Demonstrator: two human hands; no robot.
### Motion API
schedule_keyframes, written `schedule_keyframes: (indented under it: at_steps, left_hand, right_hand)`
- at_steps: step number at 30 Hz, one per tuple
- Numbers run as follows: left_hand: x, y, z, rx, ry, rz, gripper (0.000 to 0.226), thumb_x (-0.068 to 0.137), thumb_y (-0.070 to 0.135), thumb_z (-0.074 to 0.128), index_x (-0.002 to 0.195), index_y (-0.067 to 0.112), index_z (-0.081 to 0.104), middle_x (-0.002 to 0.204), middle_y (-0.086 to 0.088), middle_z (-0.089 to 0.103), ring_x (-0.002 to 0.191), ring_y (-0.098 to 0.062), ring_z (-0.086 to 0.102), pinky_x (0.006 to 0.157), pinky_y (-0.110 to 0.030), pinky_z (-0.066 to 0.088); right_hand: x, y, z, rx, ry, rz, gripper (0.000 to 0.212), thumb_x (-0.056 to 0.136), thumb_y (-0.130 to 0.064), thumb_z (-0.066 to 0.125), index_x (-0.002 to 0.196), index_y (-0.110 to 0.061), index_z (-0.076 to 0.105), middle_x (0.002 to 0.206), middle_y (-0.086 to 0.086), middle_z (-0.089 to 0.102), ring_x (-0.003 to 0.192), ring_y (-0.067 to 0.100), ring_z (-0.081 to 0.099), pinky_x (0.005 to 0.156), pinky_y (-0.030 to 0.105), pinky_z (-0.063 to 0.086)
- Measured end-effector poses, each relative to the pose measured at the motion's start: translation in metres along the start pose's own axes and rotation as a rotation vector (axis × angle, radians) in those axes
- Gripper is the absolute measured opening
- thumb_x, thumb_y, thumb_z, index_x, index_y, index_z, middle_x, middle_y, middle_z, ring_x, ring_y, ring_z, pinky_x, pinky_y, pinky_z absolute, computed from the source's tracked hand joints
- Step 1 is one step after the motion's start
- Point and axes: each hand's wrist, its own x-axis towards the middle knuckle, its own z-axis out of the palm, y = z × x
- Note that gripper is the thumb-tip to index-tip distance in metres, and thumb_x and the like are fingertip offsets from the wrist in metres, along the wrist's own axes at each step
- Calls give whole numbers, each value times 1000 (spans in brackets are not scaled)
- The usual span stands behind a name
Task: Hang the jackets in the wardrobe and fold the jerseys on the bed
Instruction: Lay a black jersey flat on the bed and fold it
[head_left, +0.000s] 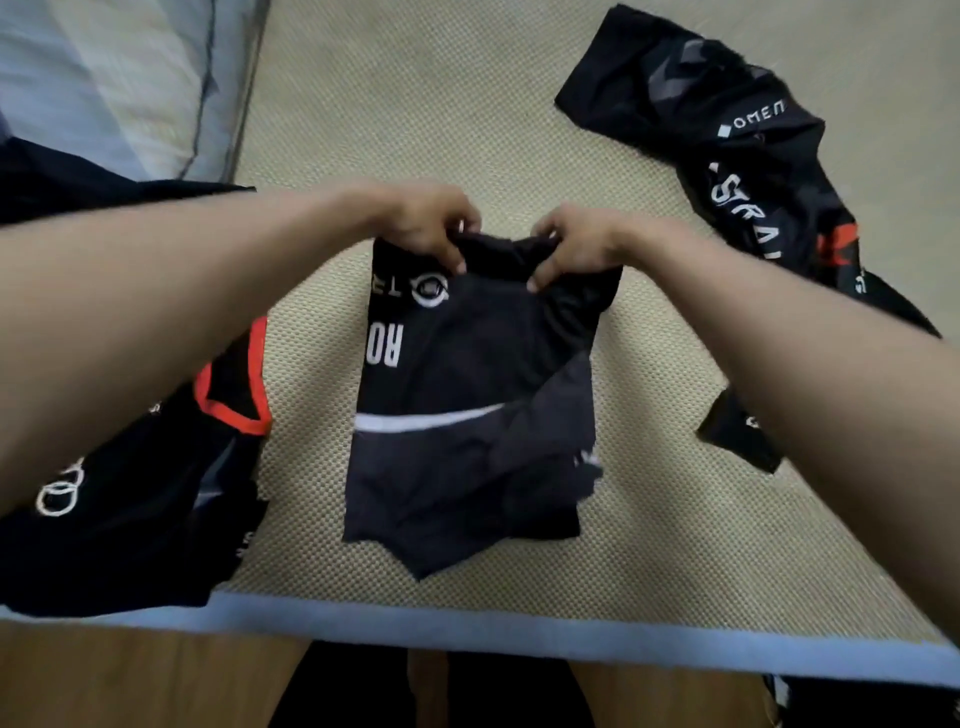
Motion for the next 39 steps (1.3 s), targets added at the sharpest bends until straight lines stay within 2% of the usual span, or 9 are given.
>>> schedule_keyframes:
  at_steps: [8,13,16,19,21,23,27,33,39]
  left_hand:
    - [-122,27,31,-23,136,230,21,85,29,71,94,34,52,77,15,56,71,-4,52,61,-25,40]
    - [-155,19,163,33,-1,123,27,85,30,66,106,38,51,91,19,52,86,-5,54,60,-26,32]
    - [-154,18,193,107,-144,15,26,87,34,62,112,32,56,106,15,64,102,-12,63,68,-28,39]
    - [-144,28,182,-107,120,-80,21,85,37,60,106,32,60,96,14,67,93,-14,66,74,-33,52]
    - [-128,38,177,-171,524,-100,26,88,29,55,112,24,64,108,8,67,102,-18,63,87,-40,51]
    - [-105,48,182,-77,722,-149,40,97,24,49,135,14,58,139,-1,59,128,-21,54,107,-45,43]
    - [-69,35,221,117,556,-148,57,108,32,29,162,16,21,170,-1,18,157,-17,14,126,-52,15]
    - [-88,-32,219,177,515,-293,61,107,47,16,164,25,6,172,6,5,158,-16,4,125,-59,5]
    - [-115,-33,213,-89,498,-373,63,108,52,26,163,28,9,172,9,1,158,-11,-5,126,-54,-3]
  right_hand:
    - [-116,-8,60,-164,264,-222,22,80,-25,67,89,-28,47,83,-10,58,80,19,57,67,38,48]
    - [-131,6,181,-105,-27,-185,26,85,-31,67,96,-27,43,100,-7,60,97,20,63,68,34,39]
    - [-121,6,194,81,-183,-79,39,84,-46,73,114,-28,56,98,-12,69,90,10,66,74,35,53]
    - [-114,-9,178,342,271,-97,22,88,-43,68,106,-30,64,86,-14,71,83,4,66,77,36,56]
    - [-100,-24,173,263,684,-120,23,97,-33,59,115,-22,68,111,-8,72,108,13,64,95,36,52]
    - [-74,-36,183,68,772,-136,41,106,-31,45,141,-12,57,147,7,56,140,24,48,118,43,35]
    - [-40,-20,225,-97,640,-55,56,111,-43,29,161,-19,29,169,2,24,157,20,19,128,48,12]
    - [-56,51,230,-181,620,145,68,105,-64,23,164,-31,14,173,-2,6,159,19,5,126,56,7]
    - [-71,50,218,36,634,123,66,102,-61,44,151,-17,40,168,2,25,156,22,21,127,50,17]
